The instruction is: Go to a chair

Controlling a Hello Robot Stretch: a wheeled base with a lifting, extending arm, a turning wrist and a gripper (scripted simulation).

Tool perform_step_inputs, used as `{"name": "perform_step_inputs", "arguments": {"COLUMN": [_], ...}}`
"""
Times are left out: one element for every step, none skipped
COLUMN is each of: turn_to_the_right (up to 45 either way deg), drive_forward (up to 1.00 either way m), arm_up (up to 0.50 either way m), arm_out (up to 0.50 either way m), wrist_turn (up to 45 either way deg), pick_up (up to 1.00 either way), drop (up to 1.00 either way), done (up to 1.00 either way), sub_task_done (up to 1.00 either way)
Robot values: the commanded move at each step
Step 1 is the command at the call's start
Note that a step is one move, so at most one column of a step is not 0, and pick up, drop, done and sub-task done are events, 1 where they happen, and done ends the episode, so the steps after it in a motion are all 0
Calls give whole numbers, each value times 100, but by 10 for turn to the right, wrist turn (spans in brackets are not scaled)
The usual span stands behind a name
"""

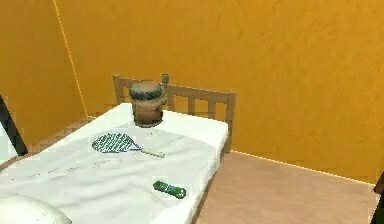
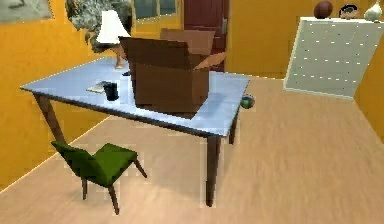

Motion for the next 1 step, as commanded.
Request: {"name": "perform_step_inputs", "arguments": {"turn_to_the_right": [450], "drive_forward": [0], "arm_up": [0], "arm_out": [0], "wrist_turn": [0], "pick_up": [0], "drop": [0], "done": [0], "sub_task_done": [0]}}
